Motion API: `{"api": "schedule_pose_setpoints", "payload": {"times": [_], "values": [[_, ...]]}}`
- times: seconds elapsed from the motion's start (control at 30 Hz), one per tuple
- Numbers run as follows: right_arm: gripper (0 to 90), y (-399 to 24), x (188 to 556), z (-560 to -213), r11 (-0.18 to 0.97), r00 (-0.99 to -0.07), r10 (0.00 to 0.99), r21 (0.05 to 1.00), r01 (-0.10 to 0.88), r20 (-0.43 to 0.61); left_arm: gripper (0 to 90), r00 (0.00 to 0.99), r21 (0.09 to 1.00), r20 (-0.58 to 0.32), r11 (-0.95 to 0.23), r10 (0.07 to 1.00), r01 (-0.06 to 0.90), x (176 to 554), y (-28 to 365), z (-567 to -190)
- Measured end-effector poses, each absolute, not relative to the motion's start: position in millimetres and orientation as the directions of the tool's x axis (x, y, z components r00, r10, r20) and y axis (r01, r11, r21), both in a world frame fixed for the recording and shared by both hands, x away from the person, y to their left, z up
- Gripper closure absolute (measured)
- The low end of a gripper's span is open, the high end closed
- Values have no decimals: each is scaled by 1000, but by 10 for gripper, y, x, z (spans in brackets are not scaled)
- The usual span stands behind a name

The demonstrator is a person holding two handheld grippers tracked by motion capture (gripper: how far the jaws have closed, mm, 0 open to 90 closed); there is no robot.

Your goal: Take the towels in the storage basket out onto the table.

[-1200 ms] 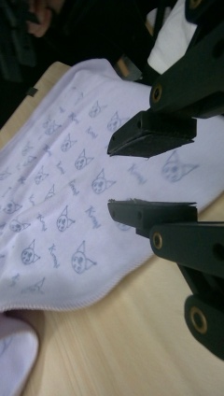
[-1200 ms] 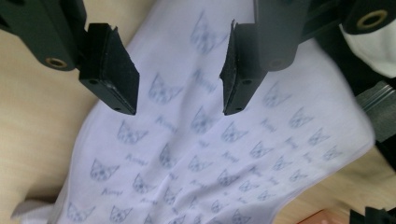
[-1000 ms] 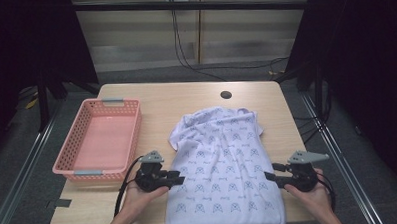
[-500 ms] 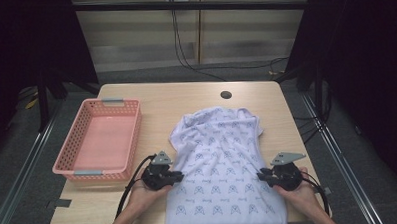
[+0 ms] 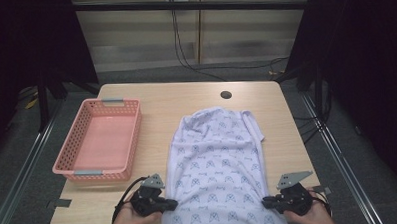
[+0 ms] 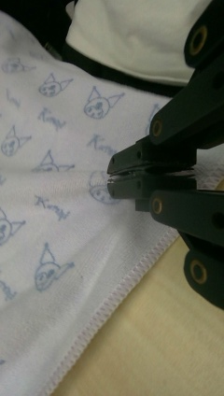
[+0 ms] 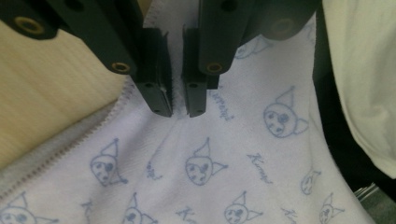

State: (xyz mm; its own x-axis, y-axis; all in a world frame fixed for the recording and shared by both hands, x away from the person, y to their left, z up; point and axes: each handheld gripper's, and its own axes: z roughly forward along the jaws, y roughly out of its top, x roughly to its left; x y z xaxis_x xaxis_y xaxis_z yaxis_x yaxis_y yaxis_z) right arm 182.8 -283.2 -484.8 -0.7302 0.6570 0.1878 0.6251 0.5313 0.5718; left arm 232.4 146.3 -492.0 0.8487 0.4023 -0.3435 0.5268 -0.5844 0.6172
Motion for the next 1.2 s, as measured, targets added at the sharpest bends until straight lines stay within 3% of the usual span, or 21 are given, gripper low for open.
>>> {"api": "schedule_pose_setpoints", "payload": {"times": [0.1,0.17,0.23,0.5,0.63,0.77,0.8,0.87,1.2], "values": [[684,-2856,1834,-4806,487,-720,666,616,619,197,830,836,657,-370,-522,405,544,2391,1497,-4859],[641,-2883,1868,-4785,444,-700,682,642,625,209,759,832,675,-341,-502,437,541,2503,1484,-4823],[581,-2944,2057,-4712,389,-659,733,689,612,171,745,824,695,-314,-477,472,538,2634,1465,-4804],[494,-2944,2754,-4777,345,-572,814,707,617,102,661,764,719,-300,-390,572,575,3236,1359,-4887],[486,-2972,3076,-4864,293,-496,862,700,651,100,620,752,694,-284,-413,595,589,3395,1300,-4974],[640,-2990,3193,-5003,283,-474,873,676,681,112,777,772,683,-216,-473,598,557,3336,1308,-4999],[743,-2985,3168,-5005,285,-480,870,680,676,113,823,773,687,-209,-473,599,552,3321,1318,-5004],[838,-2990,3118,-4983,299,-488,867,679,671,101,868,774,687,-223,-468,592,556,3291,1347,-5010],[872,-3130,2628,-4924,313,-550,817,667,676,174,890,793,641,-301,-503,530,579,2936,1455,-4975]]}}
